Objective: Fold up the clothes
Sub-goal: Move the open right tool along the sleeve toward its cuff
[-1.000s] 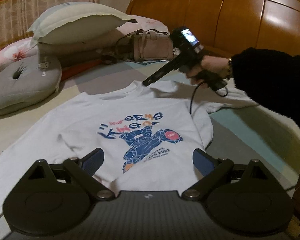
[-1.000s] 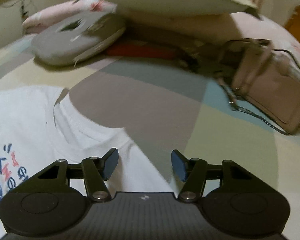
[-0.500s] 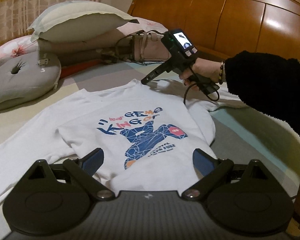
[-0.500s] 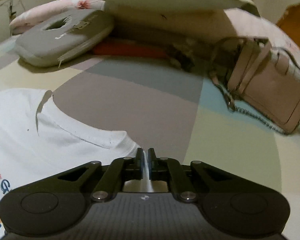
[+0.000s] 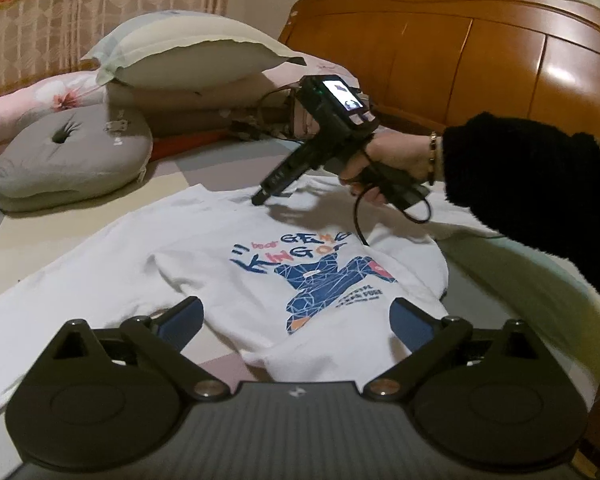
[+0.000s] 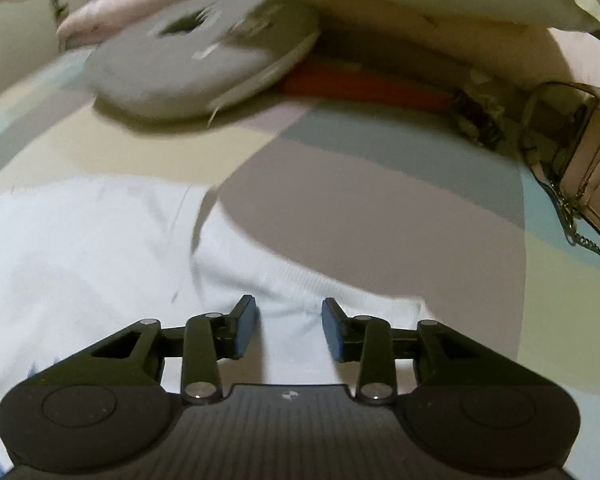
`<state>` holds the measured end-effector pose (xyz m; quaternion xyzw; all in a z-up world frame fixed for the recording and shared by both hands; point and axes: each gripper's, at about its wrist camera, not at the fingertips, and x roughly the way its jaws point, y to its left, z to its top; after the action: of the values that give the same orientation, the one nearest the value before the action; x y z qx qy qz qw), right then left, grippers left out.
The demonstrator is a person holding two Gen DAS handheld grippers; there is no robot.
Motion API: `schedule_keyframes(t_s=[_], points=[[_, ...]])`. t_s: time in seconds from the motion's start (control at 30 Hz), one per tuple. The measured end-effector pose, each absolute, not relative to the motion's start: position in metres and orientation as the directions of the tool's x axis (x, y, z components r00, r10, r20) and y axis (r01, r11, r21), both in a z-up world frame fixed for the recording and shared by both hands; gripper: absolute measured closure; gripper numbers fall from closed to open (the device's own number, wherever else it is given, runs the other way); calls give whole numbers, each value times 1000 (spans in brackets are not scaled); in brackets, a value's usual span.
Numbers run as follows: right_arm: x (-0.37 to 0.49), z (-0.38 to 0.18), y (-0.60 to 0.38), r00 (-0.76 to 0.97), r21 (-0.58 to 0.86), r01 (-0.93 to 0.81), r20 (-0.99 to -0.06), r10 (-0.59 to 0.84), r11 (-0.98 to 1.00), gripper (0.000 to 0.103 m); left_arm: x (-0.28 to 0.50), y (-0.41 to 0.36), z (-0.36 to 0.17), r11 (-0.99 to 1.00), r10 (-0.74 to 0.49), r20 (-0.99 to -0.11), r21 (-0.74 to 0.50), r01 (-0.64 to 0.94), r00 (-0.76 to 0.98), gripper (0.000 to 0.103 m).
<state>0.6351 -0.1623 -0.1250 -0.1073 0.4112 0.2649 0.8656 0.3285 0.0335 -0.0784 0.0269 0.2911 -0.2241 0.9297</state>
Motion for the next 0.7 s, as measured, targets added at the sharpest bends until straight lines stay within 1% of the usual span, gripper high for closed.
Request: schedule_keyframes(t_s=[0.13,0.17,0.2,0.3,0.43,0.57,0.7], points=[[628,-100,-191,554,28,-546,-738,386,837,59,325,36,-76,899,-405,-553,-95,427,728,4],[622,-92,-207,566,39,-541,-722,397,840,55,323,35,-75,898,-409,-550,-99,429,728,4],[614,-84,-227,582,45,-520,-712,392,853,51,322,35,-74,896,-413,-548,-104,431,727,4],[586,-70,-288,630,20,-440,-706,324,898,49,317,31,-72,895,-418,-546,-112,431,726,4],[549,-76,-363,666,-27,-307,-720,195,951,49,310,19,-70,899,-408,-558,-105,426,722,4],[521,-93,-414,679,-34,-206,-724,118,978,49,307,3,-68,896,-409,-581,-108,432,703,4],[499,-107,-445,704,-9,-154,-703,103,988,49,304,-13,-66,895,-400,-599,-91,437,694,4]])
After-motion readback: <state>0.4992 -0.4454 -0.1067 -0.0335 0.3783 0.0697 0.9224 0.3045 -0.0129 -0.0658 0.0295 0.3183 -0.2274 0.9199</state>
